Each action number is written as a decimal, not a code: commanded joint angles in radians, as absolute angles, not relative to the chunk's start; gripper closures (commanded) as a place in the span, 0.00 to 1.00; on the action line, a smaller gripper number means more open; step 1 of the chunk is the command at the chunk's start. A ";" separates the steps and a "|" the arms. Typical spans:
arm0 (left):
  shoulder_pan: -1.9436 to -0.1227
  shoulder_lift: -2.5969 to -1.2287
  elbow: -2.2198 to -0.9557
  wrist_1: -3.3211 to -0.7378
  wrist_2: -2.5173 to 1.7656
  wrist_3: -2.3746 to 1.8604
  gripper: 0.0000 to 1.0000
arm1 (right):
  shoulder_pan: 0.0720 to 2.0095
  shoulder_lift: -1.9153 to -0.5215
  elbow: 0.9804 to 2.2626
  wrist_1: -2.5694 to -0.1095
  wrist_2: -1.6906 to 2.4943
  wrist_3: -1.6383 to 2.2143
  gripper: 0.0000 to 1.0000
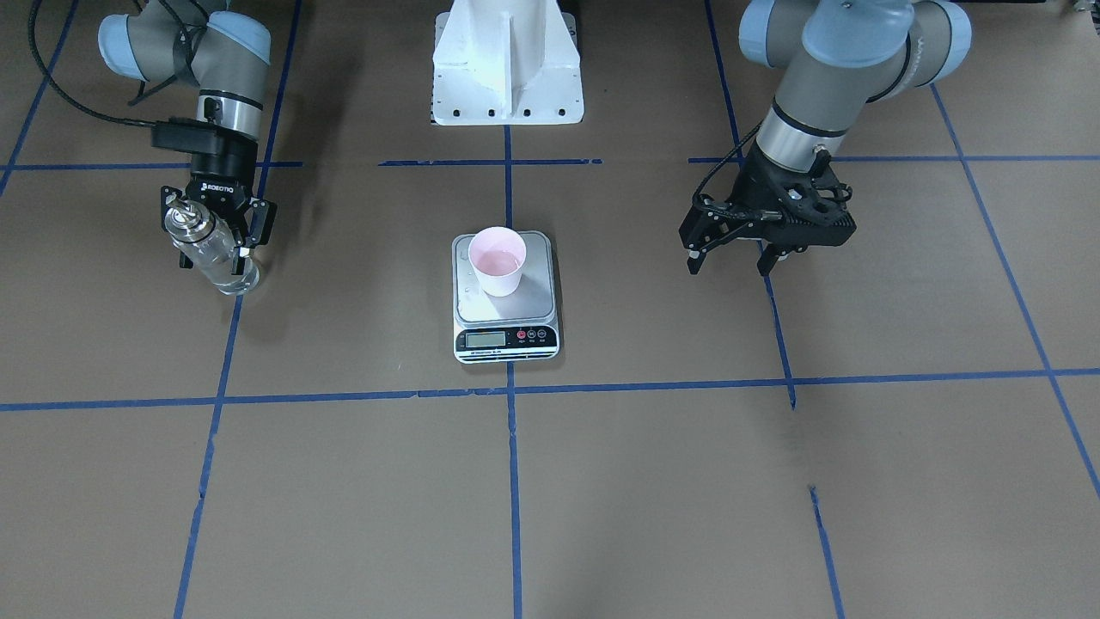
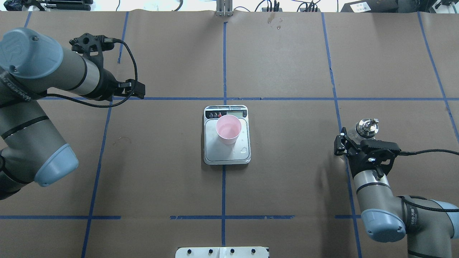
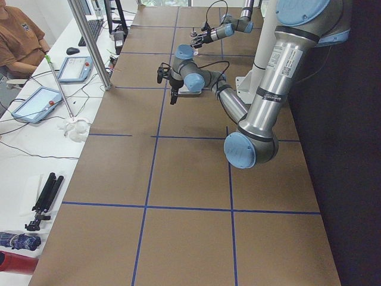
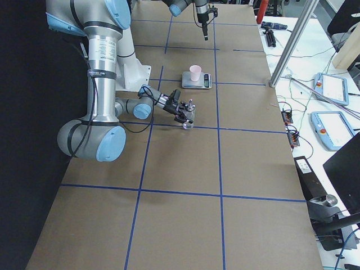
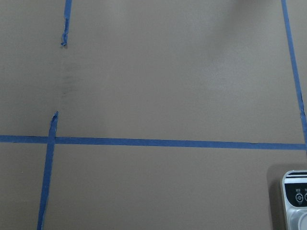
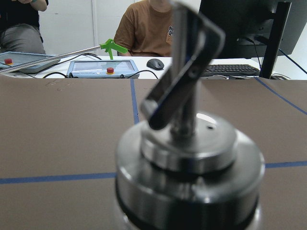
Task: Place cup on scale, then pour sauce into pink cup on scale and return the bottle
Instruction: 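Lower the bottle with the right gripper back to its spot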
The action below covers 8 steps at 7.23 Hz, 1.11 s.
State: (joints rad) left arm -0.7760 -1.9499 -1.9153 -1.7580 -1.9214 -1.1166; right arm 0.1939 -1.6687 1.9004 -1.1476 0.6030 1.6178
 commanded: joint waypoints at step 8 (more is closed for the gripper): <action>-0.776 -1.951 -1.917 -1.755 -1.921 -1.118 0.00 | 0.181 -1.632 1.890 -1.149 0.620 1.638 1.00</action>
